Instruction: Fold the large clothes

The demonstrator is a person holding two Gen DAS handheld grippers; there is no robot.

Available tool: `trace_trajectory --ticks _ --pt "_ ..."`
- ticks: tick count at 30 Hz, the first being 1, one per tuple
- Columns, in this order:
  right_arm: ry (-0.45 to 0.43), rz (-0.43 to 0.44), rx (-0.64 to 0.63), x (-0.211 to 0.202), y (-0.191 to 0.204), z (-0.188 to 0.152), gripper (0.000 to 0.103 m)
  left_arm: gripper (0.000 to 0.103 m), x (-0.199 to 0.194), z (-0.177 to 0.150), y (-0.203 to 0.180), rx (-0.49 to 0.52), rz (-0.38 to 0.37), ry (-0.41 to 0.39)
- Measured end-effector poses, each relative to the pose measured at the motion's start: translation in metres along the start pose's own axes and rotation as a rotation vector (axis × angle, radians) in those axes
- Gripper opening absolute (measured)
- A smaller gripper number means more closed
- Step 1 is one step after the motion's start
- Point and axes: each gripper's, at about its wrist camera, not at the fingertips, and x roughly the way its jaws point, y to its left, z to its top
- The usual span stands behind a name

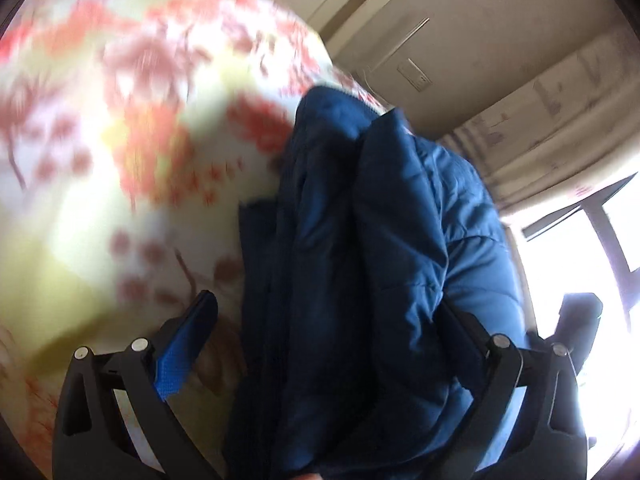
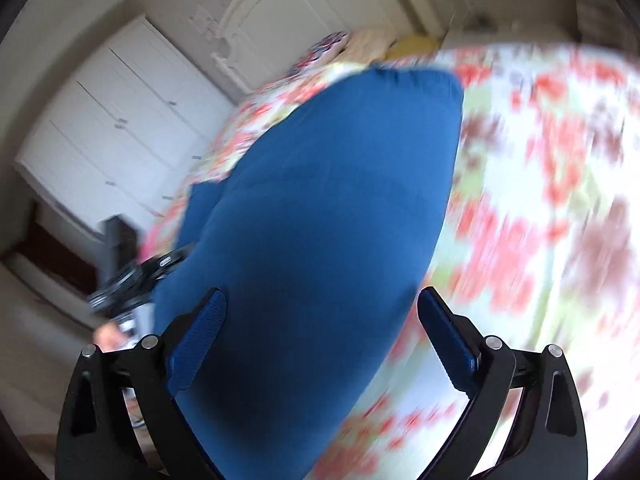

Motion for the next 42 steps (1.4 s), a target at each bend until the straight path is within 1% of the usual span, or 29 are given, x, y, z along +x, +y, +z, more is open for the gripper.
trace_trajectory --ticks 1,2,5,7,9,13,14,15,16,17,19,21,24,28,30,32,34,36,38,39,40,41,42 --pt "0.023 0.038 0.020 0.002 -0.001 -0.011 0.097 0.101 -0.001 -0.002 0.001 0.000 -0.011 0.010" --pt "0.036 0.051 0.024 0.004 -0.001 -0.017 0.097 0.101 -0.003 -0.005 0.002 -0.003 -0.024 0.025" --pt "0.057 0.128 0.045 0.011 0.004 -0.032 0.098 0.101 -0.008 -0.014 0.007 -0.027 -0.101 0.085" --pt "0.068 0.133 0.038 0.019 0.008 -0.037 0.099 0.101 -0.011 -0.021 0.012 -0.043 -0.150 0.111" --pt "0.076 0.154 0.054 0.029 0.008 -0.041 0.099 0.101 -0.013 -0.026 0.013 -0.042 -0.184 0.120" --pt "0.033 0.151 0.020 0.037 0.018 -0.042 0.099 0.101 -0.005 -0.030 0.001 0.004 -0.186 0.123" --pt "0.006 0.151 0.002 0.037 0.021 -0.044 0.094 0.100 -0.001 -0.028 -0.002 0.006 -0.199 0.127" --pt "-0.015 0.147 -0.014 0.036 0.023 -0.046 0.088 0.089 0.002 -0.028 -0.004 0.003 -0.236 0.141" --pt "-0.051 0.136 -0.039 0.035 0.027 -0.049 0.085 0.082 0.004 -0.028 -0.003 -0.024 -0.276 0.141" --pt "-0.082 0.125 -0.059 0.032 0.030 -0.052 0.080 0.078 0.004 -0.029 -0.005 -0.027 -0.288 0.121" --pt "-0.157 0.097 -0.098 0.024 0.034 -0.054 0.075 0.065 0.001 -0.031 -0.015 -0.006 -0.297 0.081" --pt "-0.219 0.061 -0.130 0.016 0.038 -0.052 0.069 0.059 0.001 -0.031 -0.032 0.023 -0.316 0.029" --pt "-0.321 0.003 -0.174 -0.001 0.035 -0.037 0.066 0.058 0.007 -0.026 -0.062 0.060 -0.355 -0.009" --pt "-0.404 -0.076 -0.211 -0.026 0.020 -0.009 0.065 0.058 0.035 0.000 -0.110 0.101 -0.406 -0.034" --pt "-0.430 -0.118 -0.214 -0.035 0.008 0.007 0.064 0.057 0.062 0.020 -0.135 0.118 -0.417 -0.041" --pt "-0.439 -0.156 -0.190 -0.041 -0.013 0.030 0.064 0.057 0.096 0.042 -0.159 0.118 -0.423 -0.036" --pt "-0.431 -0.178 -0.146 -0.042 -0.040 0.050 0.064 0.057 0.134 0.061 -0.177 0.117 -0.397 -0.023" --pt "-0.401 -0.192 -0.092 -0.033 -0.069 0.065 0.064 0.057 0.173 0.074 -0.185 0.107 -0.359 0.012" --pt "-0.330 -0.218 -0.011 -0.017 -0.107 0.071 0.065 0.059 0.201 0.077 -0.181 0.075 -0.319 0.051" --pt "-0.313 -0.234 0.005 -0.009 -0.116 0.069 0.066 0.061 0.210 0.076 -0.174 0.054 -0.344 0.048" --pt "-0.337 -0.216 0.016 -0.007 -0.120 0.064 0.067 0.062 0.212 0.074 -0.172 0.046 -0.359 0.049" --pt "-0.343 -0.204 0.037 -0.006 -0.122 0.064 0.070 0.062 0.211 0.073 -0.169 0.045 -0.363 0.053" --pt "-0.338 -0.216 0.055 -0.006 -0.122 0.062 0.075 0.064 0.209 0.071 -0.170 0.065 -0.354 0.056"
